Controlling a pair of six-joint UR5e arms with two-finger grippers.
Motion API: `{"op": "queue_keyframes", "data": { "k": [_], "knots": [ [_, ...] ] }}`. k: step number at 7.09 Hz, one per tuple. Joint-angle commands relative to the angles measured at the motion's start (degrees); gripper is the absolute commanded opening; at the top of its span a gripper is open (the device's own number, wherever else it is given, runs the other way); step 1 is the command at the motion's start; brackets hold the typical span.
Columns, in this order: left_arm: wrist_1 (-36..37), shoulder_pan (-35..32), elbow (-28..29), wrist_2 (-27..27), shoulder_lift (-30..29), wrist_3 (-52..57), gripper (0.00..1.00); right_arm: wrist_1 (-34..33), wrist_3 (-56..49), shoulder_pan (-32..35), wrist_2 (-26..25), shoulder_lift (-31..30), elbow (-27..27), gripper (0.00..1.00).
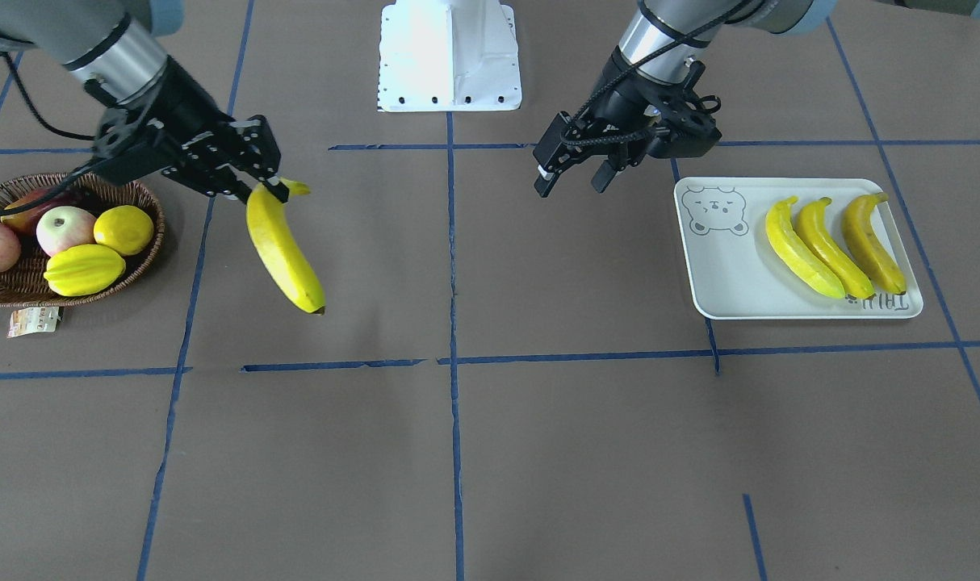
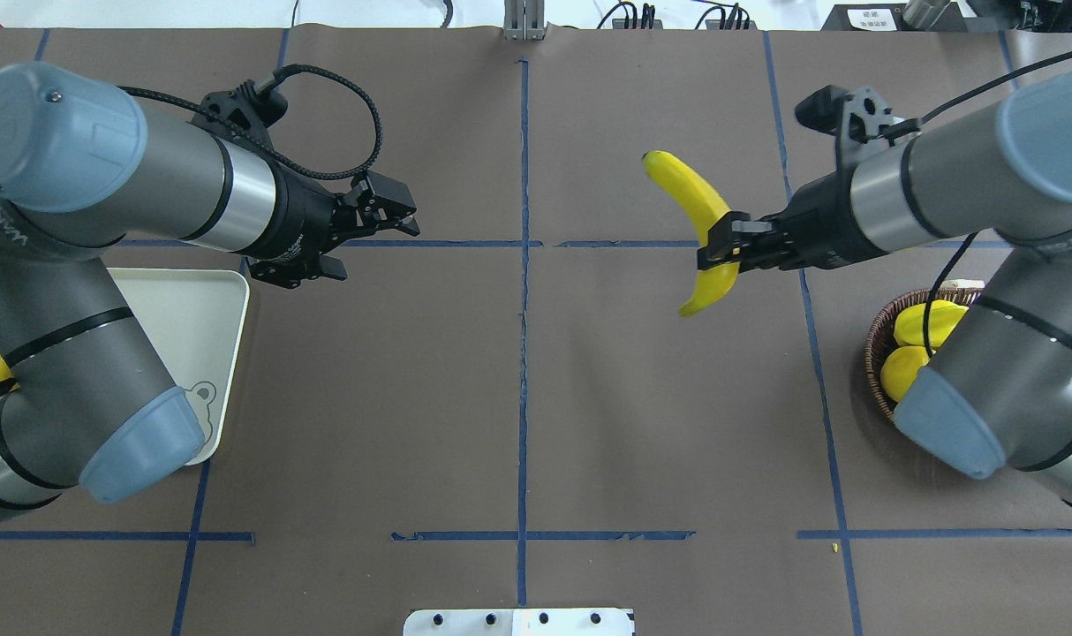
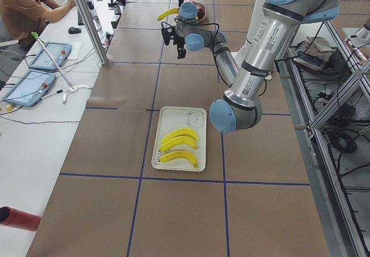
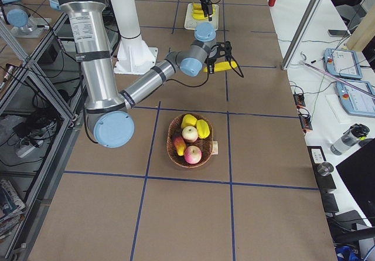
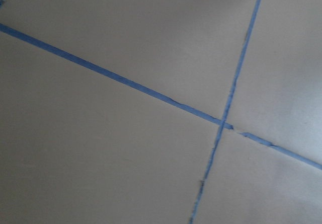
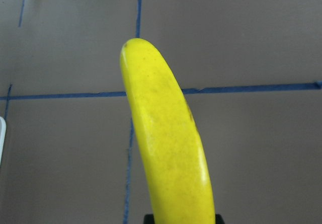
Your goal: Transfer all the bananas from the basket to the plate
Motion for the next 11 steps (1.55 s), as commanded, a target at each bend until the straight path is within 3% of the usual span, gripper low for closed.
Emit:
{"op": "queue_keyframes", "data": {
  "k": [1,2,4,11],
  "knots": [
    [-16.17,0.4,6.61,0.18,-1.1,-7.59,1.0,-0.19,2.92,-8.79,-7.62,5.22,0.03,0.01],
    [-20.52,0.4,8.48,0.27,-1.28,-8.92,1.0,-0.2,4.23,-11.44,-10.69,6.29,0.11,0.01],
    [-21.26,1.88,8.93,0.44,-2.77,-9.11,1.0,-0.2,6.18,-16.72,-16.5,7.88,-0.15,0.01],
    [-21.18,7.34,11.13,2.38,-5.68,-10.17,0.99,-3.71,6.27,-18.32,-21.18,11.66,-0.85,0.01]
  ]
}}
